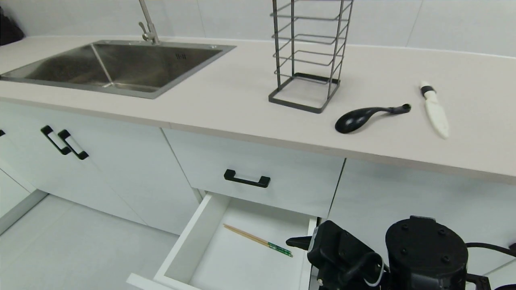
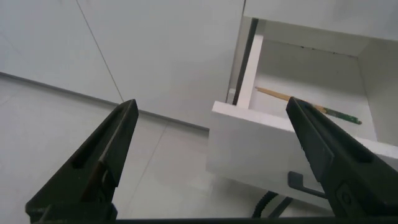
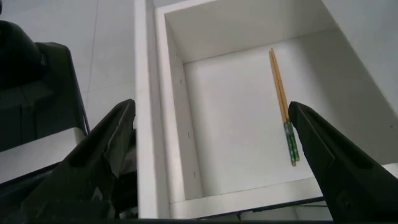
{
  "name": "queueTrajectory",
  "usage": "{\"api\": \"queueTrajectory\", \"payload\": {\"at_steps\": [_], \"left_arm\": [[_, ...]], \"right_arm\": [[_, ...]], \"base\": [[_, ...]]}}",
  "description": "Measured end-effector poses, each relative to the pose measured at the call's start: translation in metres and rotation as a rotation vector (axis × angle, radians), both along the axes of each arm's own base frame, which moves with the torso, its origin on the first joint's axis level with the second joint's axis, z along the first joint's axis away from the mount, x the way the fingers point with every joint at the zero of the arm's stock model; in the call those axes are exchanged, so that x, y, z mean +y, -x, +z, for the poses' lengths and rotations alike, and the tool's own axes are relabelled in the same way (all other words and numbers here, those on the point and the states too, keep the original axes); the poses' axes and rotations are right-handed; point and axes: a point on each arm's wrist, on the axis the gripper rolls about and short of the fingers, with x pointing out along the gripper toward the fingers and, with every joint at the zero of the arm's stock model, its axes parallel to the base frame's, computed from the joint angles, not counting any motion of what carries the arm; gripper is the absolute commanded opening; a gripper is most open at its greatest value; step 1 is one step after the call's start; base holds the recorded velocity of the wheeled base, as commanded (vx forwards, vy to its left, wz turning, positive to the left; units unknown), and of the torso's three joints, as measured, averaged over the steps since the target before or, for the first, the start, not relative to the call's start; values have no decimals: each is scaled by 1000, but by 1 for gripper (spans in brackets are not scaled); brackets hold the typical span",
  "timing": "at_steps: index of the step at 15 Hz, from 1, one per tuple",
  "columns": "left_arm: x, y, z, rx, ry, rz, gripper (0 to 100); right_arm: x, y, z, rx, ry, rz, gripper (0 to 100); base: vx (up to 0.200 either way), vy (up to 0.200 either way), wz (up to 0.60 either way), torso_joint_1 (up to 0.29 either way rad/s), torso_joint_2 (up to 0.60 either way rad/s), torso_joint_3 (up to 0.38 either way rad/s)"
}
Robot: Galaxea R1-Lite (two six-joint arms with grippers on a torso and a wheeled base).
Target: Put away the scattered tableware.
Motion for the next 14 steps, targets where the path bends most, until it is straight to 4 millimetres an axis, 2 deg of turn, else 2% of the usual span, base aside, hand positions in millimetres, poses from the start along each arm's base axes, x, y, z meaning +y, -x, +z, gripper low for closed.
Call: {"api": "queueTrajectory", "payload": {"at_steps": [3,7,10,14], "left_arm": [[0,0,0,2,0,0,100],[0,0,0,1,0,0,100],[0,0,0,2,0,1,100],[0,0,0,3,0,0,100]], "right_arm": [[1,-2,1,-3,-4,-3,100],[3,-2,1,-2,-4,0,100],[6,-4,2,-5,-8,-5,100],[11,-7,5,2,1,-3,100]], "base": [[0,0,0,248,-515,-219],[0,0,0,132,-485,-218],[0,0,0,398,-471,-242],[0,0,0,284,-512,-242]]}}
